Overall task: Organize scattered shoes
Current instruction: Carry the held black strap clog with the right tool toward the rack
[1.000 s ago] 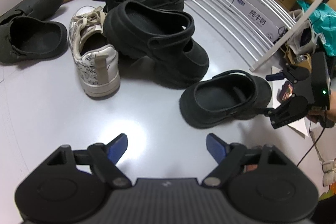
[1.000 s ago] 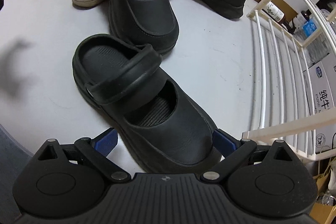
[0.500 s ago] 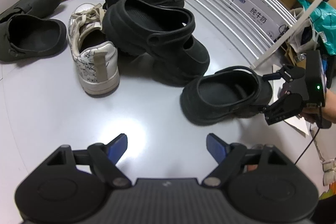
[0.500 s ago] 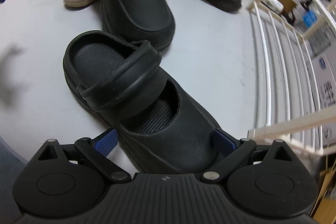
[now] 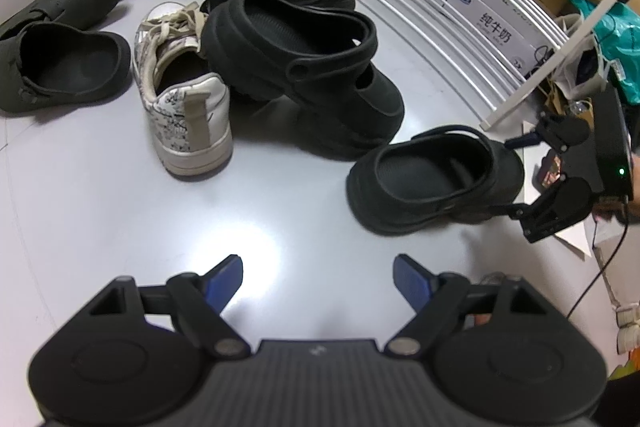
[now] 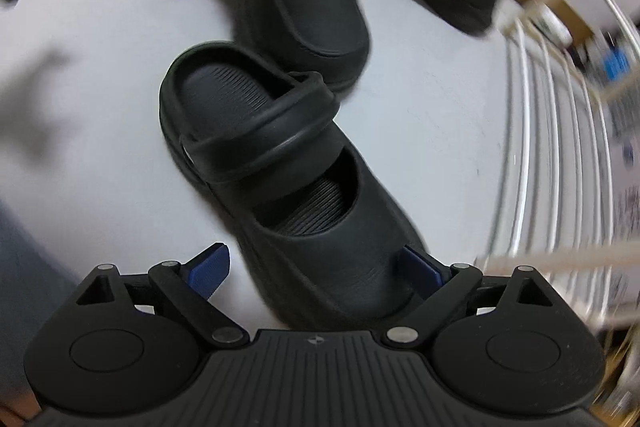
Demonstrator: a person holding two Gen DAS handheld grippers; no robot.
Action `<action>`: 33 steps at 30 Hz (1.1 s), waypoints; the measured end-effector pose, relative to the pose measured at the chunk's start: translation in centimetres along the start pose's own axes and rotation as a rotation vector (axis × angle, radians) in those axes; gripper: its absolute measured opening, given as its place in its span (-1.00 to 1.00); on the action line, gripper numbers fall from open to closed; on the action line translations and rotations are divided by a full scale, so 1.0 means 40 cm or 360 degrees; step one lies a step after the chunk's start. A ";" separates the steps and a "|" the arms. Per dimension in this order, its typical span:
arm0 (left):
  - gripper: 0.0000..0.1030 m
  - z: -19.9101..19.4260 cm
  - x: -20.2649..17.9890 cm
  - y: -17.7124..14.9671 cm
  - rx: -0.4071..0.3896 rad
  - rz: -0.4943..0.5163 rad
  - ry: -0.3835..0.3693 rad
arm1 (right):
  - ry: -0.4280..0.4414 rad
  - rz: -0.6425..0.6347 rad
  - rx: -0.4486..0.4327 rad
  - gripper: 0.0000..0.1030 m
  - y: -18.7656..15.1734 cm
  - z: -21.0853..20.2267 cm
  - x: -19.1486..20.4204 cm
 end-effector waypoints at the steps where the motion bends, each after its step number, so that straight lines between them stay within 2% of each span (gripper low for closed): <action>1: 0.63 0.001 0.001 0.000 0.0001 -0.0001 0.0001 | 0.0021 -0.0010 0.0004 0.85 0.000 0.005 -0.007; 8: 0.63 0.007 0.003 0.005 -0.0002 -0.0009 0.0001 | 0.0130 -0.0063 0.0009 0.88 -0.003 0.030 -0.035; 14: 0.63 0.010 0.001 -0.001 0.0015 -0.0012 -0.0002 | 0.0143 -0.0074 -0.0024 0.99 -0.017 0.048 -0.039; 20: 0.63 0.010 0.003 -0.002 0.0014 -0.0020 0.0002 | 0.0113 0.0018 -0.0045 1.00 -0.016 0.061 -0.043; 25: 0.63 0.009 -0.003 -0.007 0.0016 -0.0034 0.0010 | -0.0024 0.0469 -0.0096 1.00 -0.025 0.060 -0.068; 33: 0.63 0.008 -0.008 -0.008 0.0026 -0.0031 -0.0002 | -0.0253 0.0748 -0.0068 1.00 -0.007 0.070 -0.053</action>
Point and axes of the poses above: each gripper's, at about its wrist camera, not at the fingertips, and z roughly the way its jaws point, x to its left, y to its top, the point moved 3 cm from there along z, roughly the way its jaws point, and after that the axes turned 15 degrees about -x, right-handed, at the moved point
